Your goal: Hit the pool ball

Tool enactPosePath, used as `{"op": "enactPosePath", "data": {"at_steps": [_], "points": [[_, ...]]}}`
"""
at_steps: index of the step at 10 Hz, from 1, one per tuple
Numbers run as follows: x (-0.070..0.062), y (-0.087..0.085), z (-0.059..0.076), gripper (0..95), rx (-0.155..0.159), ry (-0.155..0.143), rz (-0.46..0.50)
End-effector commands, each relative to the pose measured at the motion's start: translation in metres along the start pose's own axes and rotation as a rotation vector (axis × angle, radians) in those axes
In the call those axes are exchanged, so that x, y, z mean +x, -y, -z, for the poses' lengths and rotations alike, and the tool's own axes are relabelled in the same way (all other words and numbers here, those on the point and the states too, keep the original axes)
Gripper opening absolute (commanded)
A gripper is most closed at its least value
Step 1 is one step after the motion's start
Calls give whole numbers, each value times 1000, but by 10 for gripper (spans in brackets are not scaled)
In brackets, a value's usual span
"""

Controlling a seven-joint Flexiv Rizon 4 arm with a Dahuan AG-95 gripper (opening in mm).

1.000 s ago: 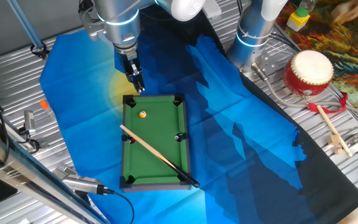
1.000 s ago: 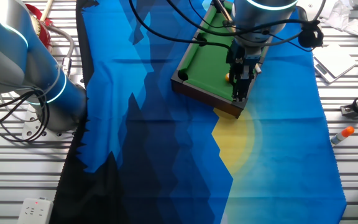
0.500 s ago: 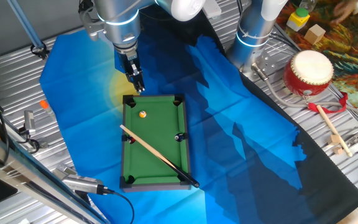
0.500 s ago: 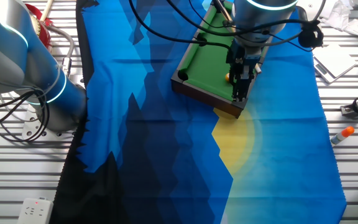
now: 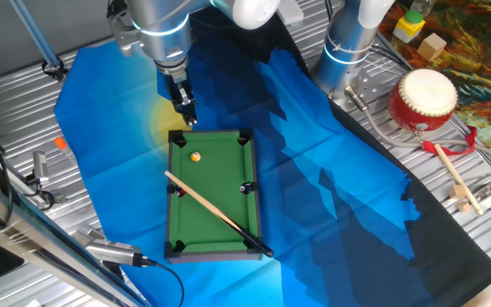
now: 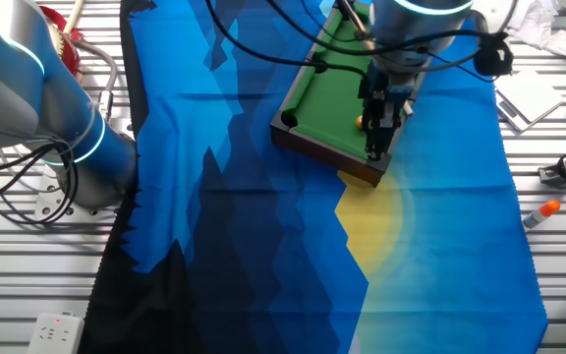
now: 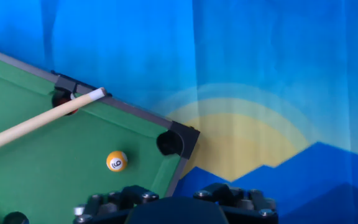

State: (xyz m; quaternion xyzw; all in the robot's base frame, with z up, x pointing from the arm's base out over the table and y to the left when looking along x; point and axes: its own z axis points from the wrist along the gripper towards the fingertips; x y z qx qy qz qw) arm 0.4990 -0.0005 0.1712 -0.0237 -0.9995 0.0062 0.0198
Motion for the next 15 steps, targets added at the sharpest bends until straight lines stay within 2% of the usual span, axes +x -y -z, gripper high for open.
{"op": "enactPosePath", "data": {"at_steps": [1, 4, 7, 10, 12, 14, 15], "points": [[-1, 0, -1, 0, 49, -135, -133], [2, 3, 1, 0, 44, -136, -92], [5, 6, 1, 0, 41, -101, -104], [10, 12, 3, 0, 41, -101, -109], [15, 24, 7, 0, 36, -106, -98], [21, 45, 8, 0, 31, -110, -54], [24, 63, 5, 0, 30, -110, -28]]}}
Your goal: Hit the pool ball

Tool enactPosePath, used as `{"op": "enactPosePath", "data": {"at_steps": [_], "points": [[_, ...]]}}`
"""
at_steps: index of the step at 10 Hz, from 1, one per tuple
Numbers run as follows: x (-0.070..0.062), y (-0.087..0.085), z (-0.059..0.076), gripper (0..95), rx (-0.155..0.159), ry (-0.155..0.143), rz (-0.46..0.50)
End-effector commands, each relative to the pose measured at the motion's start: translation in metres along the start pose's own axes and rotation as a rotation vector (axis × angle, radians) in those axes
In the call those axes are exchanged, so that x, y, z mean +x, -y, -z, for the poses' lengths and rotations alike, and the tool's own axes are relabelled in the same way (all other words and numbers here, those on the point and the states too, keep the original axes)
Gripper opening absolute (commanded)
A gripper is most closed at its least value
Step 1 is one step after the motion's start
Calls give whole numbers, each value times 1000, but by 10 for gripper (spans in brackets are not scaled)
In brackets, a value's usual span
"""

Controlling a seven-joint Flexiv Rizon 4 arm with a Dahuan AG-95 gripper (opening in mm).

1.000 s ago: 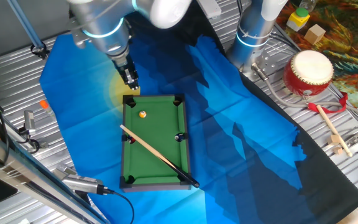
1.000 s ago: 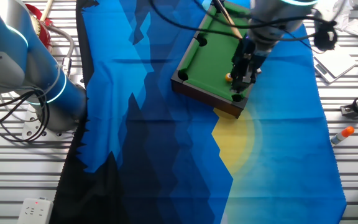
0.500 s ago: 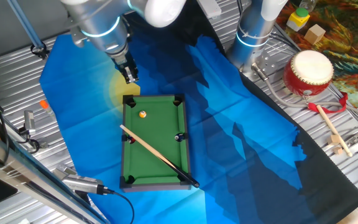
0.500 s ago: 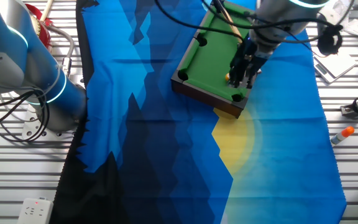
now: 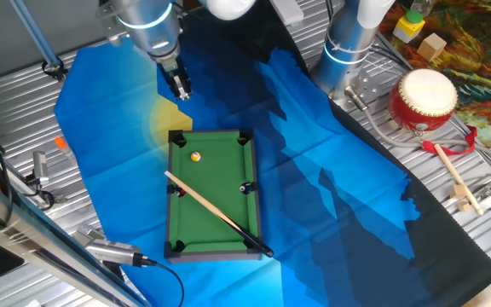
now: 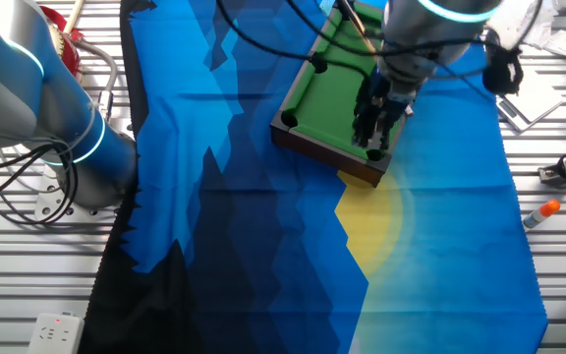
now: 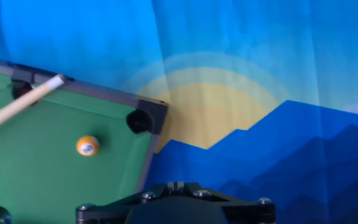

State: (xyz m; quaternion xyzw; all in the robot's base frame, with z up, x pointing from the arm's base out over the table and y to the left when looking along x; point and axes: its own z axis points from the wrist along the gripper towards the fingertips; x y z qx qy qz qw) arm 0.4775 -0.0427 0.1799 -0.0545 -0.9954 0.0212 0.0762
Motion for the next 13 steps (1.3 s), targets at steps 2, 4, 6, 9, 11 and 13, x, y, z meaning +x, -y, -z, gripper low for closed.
{"op": "enactPosePath", "data": {"at_steps": [2, 4, 6, 9, 11, 13], "points": [[1, 31, -15, 0, -1, 13, 46], [-1, 21, -29, 0, -11, 50, 37], [-11, -10, -34, 0, -12, 55, -40], [-16, -42, -31, 0, -19, 65, -102], [-16, -43, -30, 0, -15, 105, -112], [-16, -42, -30, 0, -19, 86, -86]]}}
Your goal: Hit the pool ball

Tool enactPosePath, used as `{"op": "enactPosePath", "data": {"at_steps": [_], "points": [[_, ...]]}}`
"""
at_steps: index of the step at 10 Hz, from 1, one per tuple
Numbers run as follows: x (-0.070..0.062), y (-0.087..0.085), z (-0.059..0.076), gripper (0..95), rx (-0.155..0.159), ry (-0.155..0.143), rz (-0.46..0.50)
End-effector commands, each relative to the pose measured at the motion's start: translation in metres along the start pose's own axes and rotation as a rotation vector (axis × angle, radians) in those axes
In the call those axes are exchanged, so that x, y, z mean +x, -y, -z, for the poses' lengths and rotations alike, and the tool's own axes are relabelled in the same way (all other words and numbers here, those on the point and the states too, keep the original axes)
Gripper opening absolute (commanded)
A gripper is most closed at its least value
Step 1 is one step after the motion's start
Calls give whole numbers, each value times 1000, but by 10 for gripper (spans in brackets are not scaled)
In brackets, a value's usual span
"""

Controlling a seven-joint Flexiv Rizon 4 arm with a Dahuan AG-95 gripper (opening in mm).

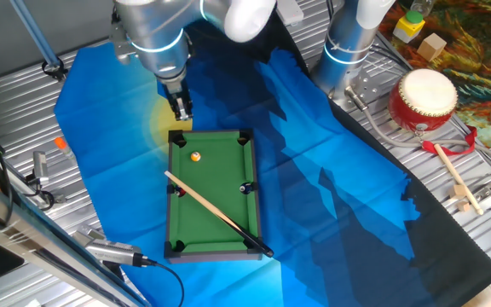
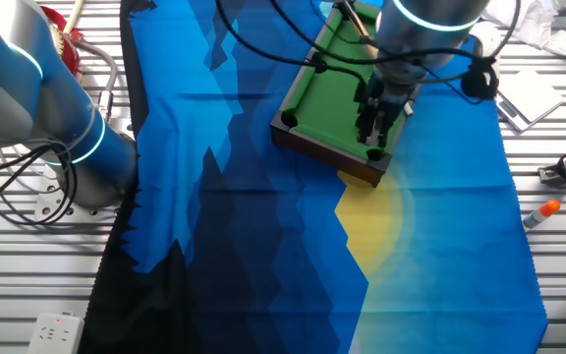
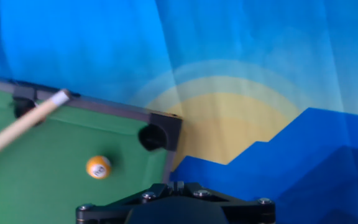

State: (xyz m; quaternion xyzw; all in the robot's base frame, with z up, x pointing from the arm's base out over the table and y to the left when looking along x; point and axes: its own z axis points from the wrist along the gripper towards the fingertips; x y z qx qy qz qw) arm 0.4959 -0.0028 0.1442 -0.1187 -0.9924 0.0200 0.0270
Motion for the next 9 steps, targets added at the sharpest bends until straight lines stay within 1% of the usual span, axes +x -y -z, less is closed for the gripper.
{"op": "enactPosePath", "data": {"at_steps": [1, 2, 4, 7, 9], "points": [[3, 1, 1, 0, -1, -33, 68], [3, 1, 1, 0, 5, -56, 79], [3, 2, 1, 0, 11, -60, 99], [3, 2, 1, 0, 11, -73, 115], [3, 2, 1, 0, 13, -79, 91]]}}
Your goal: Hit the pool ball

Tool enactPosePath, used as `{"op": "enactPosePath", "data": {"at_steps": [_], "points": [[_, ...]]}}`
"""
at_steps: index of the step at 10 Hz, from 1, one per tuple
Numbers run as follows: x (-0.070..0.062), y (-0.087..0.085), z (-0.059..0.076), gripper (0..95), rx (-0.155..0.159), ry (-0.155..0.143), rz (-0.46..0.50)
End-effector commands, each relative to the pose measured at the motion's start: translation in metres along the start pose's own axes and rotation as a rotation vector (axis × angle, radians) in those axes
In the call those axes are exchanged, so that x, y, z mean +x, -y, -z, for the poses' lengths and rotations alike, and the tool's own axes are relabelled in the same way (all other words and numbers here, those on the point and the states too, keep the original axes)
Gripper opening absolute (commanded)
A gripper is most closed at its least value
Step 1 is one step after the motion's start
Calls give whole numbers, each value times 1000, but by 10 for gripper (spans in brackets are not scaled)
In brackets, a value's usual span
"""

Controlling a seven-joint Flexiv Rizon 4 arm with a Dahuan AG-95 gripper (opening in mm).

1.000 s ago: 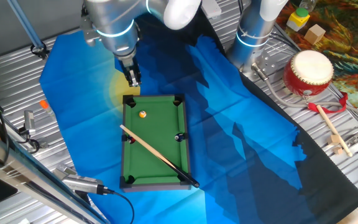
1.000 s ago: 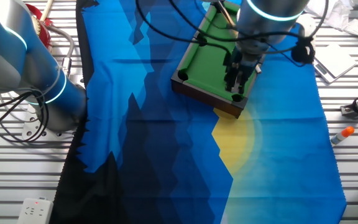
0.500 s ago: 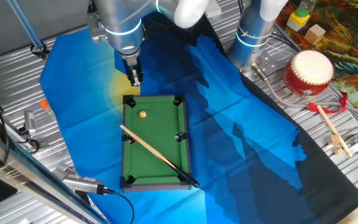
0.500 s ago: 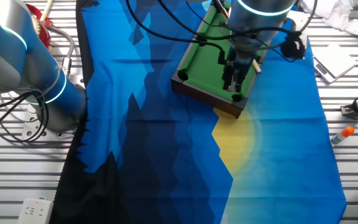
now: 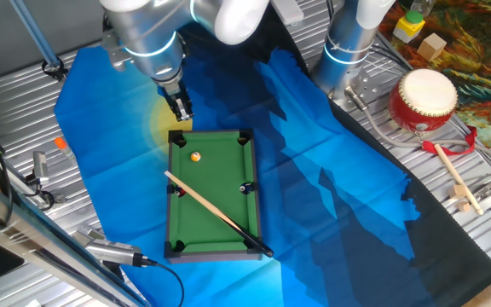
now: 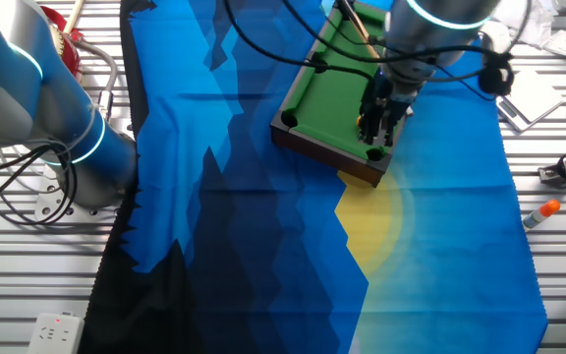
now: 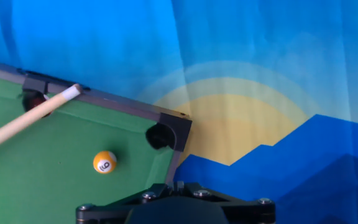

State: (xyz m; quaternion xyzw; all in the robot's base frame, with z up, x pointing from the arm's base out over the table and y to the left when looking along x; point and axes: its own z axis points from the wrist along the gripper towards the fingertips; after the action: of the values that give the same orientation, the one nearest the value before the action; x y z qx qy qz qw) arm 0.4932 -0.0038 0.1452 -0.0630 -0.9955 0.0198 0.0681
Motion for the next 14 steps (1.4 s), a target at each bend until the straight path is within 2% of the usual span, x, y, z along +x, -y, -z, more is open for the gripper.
{"op": "enactPosePath", "data": {"at_steps": [1, 2, 3, 4, 6, 7, 9, 11, 14], "points": [[1, 0, 1, 0, 0, 0, -34], [1, 0, 1, 0, -11, -5, -69], [1, 0, 1, 0, -58, -1, -66], [1, 0, 1, 0, -95, 1, -20], [1, 0, 1, 0, -70, 2, 104], [1, 0, 1, 0, -52, 14, 159], [1, 0, 1, 0, -43, 38, 206], [1, 0, 1, 0, -42, 40, 204], [1, 0, 1, 0, -43, 38, 141]]}}
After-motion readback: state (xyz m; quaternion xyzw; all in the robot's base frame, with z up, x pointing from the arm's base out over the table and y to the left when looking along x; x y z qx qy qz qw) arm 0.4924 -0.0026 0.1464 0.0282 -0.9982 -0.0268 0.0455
